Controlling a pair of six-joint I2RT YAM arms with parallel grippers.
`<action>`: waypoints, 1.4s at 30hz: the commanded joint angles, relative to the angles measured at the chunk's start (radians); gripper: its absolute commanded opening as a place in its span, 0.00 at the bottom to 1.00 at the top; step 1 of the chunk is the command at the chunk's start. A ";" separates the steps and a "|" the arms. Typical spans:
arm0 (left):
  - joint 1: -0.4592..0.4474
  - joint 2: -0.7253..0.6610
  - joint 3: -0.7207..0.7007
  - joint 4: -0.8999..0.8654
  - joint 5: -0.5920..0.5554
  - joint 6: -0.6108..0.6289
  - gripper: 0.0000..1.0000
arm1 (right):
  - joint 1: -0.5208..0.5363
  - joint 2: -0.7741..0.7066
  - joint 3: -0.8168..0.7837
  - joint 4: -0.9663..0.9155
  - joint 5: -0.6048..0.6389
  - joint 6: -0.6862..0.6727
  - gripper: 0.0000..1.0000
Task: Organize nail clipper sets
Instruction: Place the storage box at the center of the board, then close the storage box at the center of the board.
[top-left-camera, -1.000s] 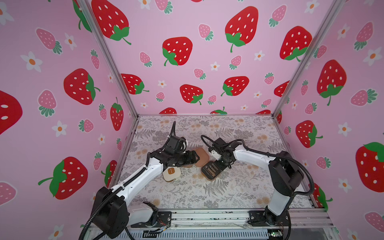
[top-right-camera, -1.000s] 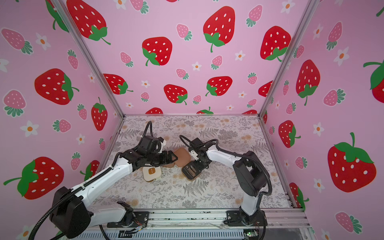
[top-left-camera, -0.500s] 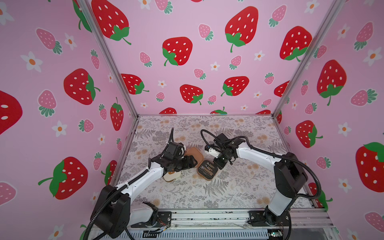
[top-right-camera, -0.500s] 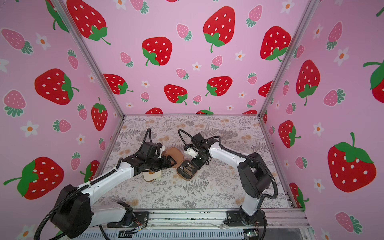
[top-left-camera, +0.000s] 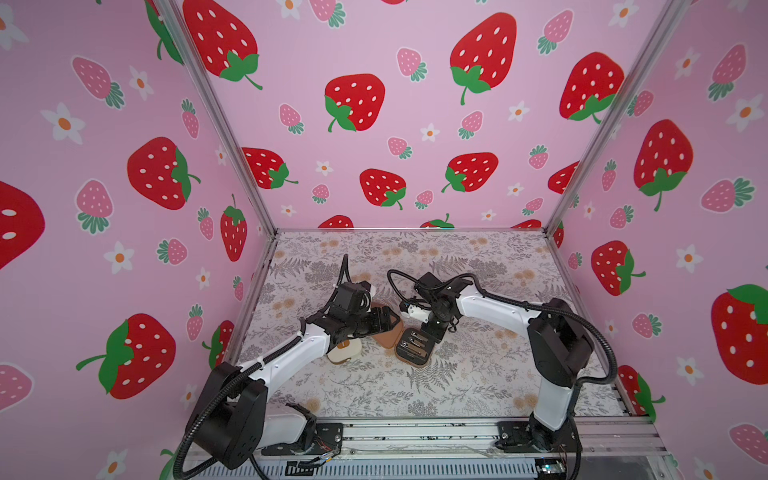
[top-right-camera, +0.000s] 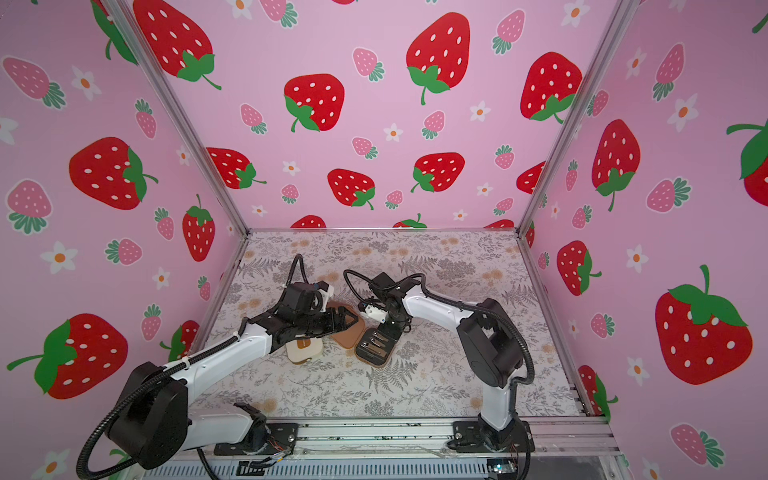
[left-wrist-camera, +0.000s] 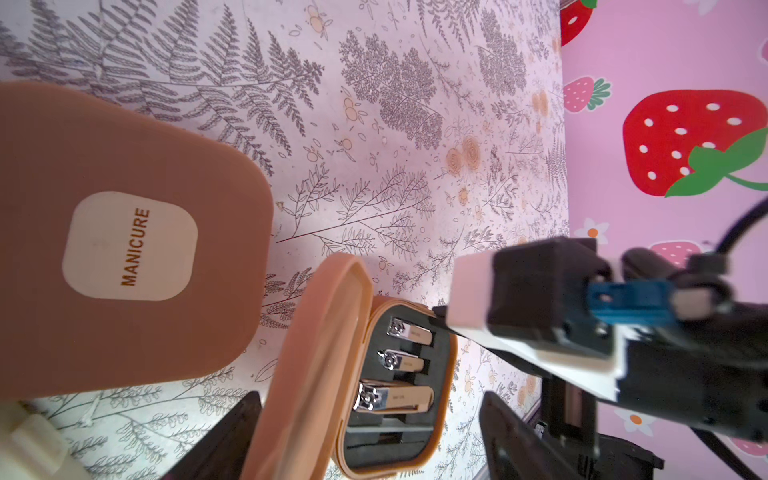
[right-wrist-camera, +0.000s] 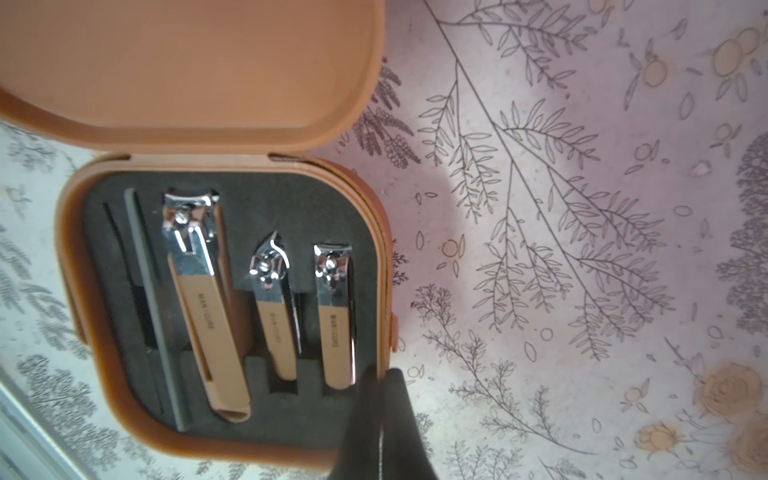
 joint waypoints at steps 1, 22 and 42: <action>0.002 0.001 -0.012 0.039 0.045 -0.004 0.82 | 0.004 0.030 0.039 -0.012 0.052 -0.046 0.00; -0.117 0.055 0.032 0.119 0.119 -0.004 0.80 | -0.014 -0.046 -0.012 0.055 0.339 0.288 0.48; -0.227 0.282 0.085 0.266 0.119 -0.049 0.75 | -0.079 -0.485 -0.344 0.241 0.006 0.949 0.61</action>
